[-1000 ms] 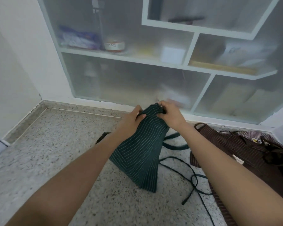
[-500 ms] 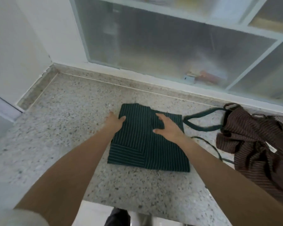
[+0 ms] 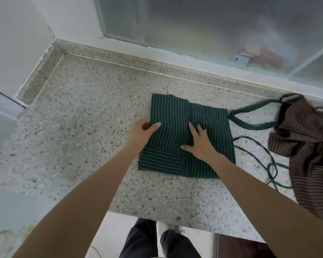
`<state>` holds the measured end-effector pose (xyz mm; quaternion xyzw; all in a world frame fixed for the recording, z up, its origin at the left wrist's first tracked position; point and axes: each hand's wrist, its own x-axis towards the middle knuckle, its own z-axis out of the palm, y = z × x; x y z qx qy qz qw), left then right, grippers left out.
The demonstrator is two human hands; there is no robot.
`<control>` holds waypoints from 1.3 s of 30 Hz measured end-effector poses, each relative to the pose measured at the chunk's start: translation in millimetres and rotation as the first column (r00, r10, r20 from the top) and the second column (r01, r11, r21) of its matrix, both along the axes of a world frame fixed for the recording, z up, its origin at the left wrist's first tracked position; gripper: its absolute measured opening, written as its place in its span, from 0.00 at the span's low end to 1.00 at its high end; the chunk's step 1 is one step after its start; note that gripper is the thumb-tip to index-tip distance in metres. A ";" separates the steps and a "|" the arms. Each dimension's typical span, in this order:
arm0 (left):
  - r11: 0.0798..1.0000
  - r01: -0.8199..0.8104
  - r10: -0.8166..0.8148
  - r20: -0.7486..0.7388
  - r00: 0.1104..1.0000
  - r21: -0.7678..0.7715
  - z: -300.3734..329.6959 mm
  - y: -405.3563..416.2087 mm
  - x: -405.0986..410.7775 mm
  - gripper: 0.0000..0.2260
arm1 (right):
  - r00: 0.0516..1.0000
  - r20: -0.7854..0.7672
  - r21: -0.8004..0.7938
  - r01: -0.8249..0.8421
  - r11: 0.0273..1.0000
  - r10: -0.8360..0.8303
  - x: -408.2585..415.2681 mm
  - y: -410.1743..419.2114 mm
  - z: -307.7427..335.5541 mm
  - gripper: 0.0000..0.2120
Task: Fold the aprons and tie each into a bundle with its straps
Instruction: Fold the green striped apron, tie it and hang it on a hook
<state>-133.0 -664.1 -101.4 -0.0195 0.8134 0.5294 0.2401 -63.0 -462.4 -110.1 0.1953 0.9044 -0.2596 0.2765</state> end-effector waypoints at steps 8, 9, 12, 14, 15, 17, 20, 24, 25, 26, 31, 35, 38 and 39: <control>0.961 0.274 -0.275 0.051 0.960 0.024 7.9 12.6 -18.6 0.18 | 0.999 -0.021 0.010 -0.027 1.000 0.027 -2.5 13.9 3.6 0.46; 0.961 0.276 -0.277 0.044 0.960 0.018 6.3 13.4 -18.8 0.19 | 0.999 -0.034 -0.007 0.001 1.000 -0.001 -1.2 16.6 4.6 0.45; 0.984 0.167 -0.173 0.101 0.980 0.064 4.6 15.5 -17.7 0.17 | 0.996 -0.067 -0.024 0.061 0.998 -0.062 7.0 22.5 4.9 0.43; 0.982 0.059 -0.093 0.184 0.978 0.181 4.0 12.7 -15.8 0.23 | 0.996 -0.055 -0.033 0.066 0.997 -0.068 13.7 24.8 3.5 0.43; 0.978 0.069 -0.106 0.187 0.977 0.197 2.0 8.6 -15.0 0.27 | 0.997 -0.047 -0.044 0.066 0.997 -0.068 16.5 25.2 3.3 0.44; 0.967 0.214 -0.233 0.145 0.962 0.137 -3.1 -1.9 -13.0 0.32 | 0.997 -0.037 -0.068 0.065 0.996 -0.068 20.9 23.9 3.5 0.45; 0.897 0.441 -0.435 0.120 0.893 -0.026 -12.2 -12.4 -10.3 0.38 | 0.994 -0.055 -0.107 0.084 0.991 -0.090 26.4 17.8 0.8 0.44; 0.750 0.633 -0.600 0.206 0.773 -0.192 -20.0 -13.1 -15.4 0.38 | 0.994 -0.055 -0.100 0.085 0.991 -0.091 26.3 11.7 -2.0 0.45; 0.675 0.697 -0.650 0.250 0.717 -0.243 -19.5 -12.3 -17.2 0.35 | 0.994 -0.045 -0.110 0.092 0.990 -0.097 24.8 11.7 -1.1 0.46; 0.585 0.754 -0.698 0.289 0.655 -0.298 -18.4 -11.8 -18.1 0.32 | 0.995 -0.033 -0.119 0.095 0.988 -0.099 23.5 11.7 -0.1 0.47; 0.267 0.768 -0.869 0.199 0.453 -0.582 -17.0 -13.5 -15.1 0.27 | 0.998 0.029 -0.087 0.053 0.995 -0.051 21.5 8.2 -1.5 0.52; 0.456 0.656 -0.850 -0.077 0.521 -0.601 -12.0 -16.7 -8.3 0.14 | 0.997 0.054 -0.092 0.061 0.994 -0.056 21.1 5.2 0.6 0.54; 0.652 0.538 -0.724 -0.227 0.652 -0.535 -4.4 -19.1 -5.0 0.07 | 0.996 0.065 -0.111 0.069 0.991 -0.062 21.1 5.1 3.7 0.54; 0.684 0.526 -0.693 -0.225 0.685 -0.506 -4.3 -20.0 -4.3 0.07 | 0.995 0.071 -0.115 0.072 0.991 -0.064 21.2 5.1 5.0 0.54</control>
